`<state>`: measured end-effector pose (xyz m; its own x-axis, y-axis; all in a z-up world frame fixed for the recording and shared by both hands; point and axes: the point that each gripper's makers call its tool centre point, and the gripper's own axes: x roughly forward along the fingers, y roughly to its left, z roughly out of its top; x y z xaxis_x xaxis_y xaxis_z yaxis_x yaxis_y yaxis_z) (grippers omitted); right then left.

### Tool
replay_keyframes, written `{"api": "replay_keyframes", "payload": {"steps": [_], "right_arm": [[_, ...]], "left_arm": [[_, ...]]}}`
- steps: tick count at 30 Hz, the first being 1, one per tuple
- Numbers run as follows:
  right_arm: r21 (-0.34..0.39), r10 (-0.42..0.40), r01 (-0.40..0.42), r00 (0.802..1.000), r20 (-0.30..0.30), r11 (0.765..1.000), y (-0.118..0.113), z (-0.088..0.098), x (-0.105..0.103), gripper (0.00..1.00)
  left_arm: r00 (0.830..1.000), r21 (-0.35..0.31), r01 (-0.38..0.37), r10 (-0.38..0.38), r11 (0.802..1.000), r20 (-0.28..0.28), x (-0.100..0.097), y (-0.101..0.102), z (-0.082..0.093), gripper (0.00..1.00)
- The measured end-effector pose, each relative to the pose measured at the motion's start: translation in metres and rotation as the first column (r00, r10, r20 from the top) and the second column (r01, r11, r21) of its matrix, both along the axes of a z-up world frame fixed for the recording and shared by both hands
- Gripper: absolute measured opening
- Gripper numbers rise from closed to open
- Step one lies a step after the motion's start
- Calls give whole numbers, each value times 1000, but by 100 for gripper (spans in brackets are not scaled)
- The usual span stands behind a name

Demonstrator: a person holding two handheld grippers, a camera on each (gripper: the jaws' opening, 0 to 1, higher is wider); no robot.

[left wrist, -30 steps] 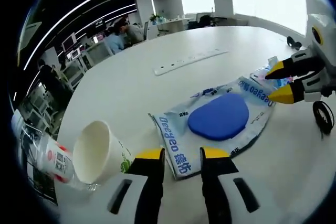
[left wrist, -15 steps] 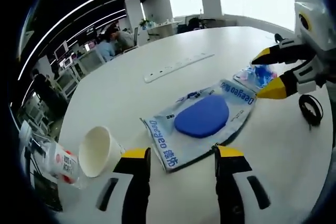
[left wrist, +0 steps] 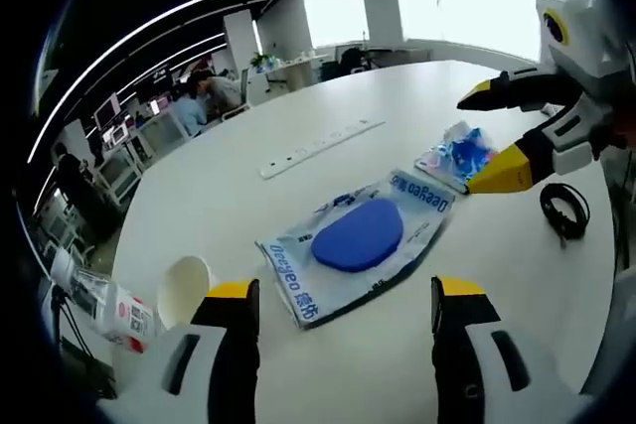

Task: Arrange the tabletop items into an orderly group along one side of the table until the central work area is clear of visible clutter.

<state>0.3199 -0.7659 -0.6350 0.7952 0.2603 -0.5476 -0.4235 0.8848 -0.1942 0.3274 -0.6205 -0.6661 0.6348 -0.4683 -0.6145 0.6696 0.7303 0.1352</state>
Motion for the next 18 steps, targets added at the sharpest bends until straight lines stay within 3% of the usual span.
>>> {"api": "replay_keyframes", "payload": {"steps": [14, 18], "right_arm": [[48, -64, 63, 998, 21, 997, -4, 29, -18, 89], [33, -49, 48, 999, 16, 998, -6, 30, -22, 97]], "left_arm": [[1000, -49, 28, -29, 998, -9, -12, -5, 24, 79], [999, -54, 51, -50, 997, 13, -16, -8, 29, 88]]}}
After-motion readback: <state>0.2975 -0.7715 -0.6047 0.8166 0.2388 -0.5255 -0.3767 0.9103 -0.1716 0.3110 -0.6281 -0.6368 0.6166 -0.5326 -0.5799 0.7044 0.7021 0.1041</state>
